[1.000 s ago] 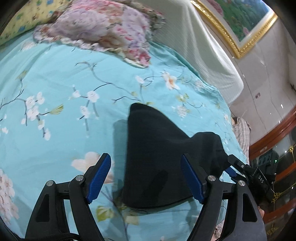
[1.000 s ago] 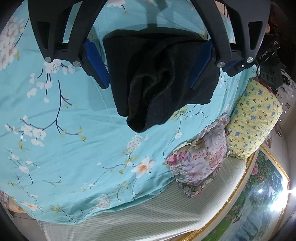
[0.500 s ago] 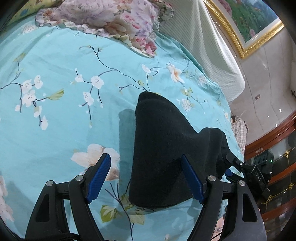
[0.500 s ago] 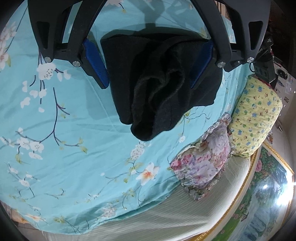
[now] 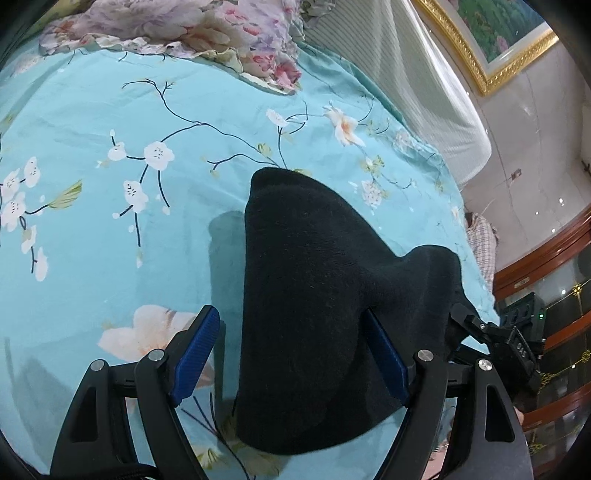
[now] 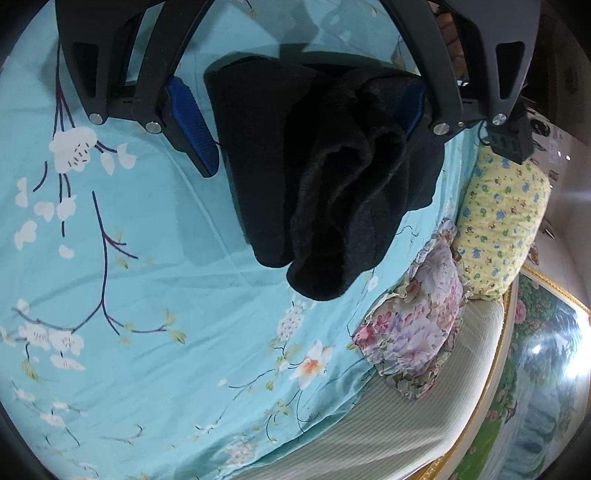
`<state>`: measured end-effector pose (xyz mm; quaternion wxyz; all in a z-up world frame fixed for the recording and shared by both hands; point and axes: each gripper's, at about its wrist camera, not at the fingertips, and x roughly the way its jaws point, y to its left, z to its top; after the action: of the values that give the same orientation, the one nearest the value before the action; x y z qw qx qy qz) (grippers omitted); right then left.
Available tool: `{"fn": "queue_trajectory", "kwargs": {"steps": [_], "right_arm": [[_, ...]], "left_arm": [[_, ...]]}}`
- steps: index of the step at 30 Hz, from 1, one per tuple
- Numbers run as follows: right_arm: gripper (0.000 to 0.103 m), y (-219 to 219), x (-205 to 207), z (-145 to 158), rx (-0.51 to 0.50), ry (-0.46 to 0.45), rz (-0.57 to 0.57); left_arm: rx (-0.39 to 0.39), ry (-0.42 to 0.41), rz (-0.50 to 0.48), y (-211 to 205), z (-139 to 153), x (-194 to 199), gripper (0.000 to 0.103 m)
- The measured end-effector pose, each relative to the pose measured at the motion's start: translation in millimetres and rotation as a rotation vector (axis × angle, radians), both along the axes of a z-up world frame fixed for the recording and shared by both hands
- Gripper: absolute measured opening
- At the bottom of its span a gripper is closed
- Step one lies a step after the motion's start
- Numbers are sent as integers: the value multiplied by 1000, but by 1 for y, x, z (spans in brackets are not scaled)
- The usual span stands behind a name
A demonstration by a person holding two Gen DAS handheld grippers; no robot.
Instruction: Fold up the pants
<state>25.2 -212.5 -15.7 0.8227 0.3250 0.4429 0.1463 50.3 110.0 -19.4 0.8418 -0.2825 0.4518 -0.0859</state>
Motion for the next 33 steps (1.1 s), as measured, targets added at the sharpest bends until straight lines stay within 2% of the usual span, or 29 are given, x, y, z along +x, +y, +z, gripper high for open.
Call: {"fn": "queue_trajectory", "kwargs": {"steps": [3, 7, 11, 13, 17, 24, 33], "right_arm": [[74, -1, 0, -4, 16, 2, 13], [72, -1, -1, -4, 14, -5, 13], [68, 3, -3, -2, -25, -20, 16], [63, 4, -4, -2, -32, -26, 18], [48, 6, -5, 3, -27, -44, 37], [42, 17, -6, 23, -52, -93, 61], [41, 47, 2, 45, -27, -151, 115]], "left_arm": [[-4, 12, -14, -3, -6, 5, 77], [-70, 37, -29, -4, -16, 11, 61], [-66, 36, -30, -7, -14, 12, 55], [-53, 24, -36, -9, -11, 11, 50], [-76, -13, -40, -8, -2, 9, 35], [-113, -56, -35, 2, 11, -1, 31], [-91, -121, 32, 44, 38, -22, 31]]}}
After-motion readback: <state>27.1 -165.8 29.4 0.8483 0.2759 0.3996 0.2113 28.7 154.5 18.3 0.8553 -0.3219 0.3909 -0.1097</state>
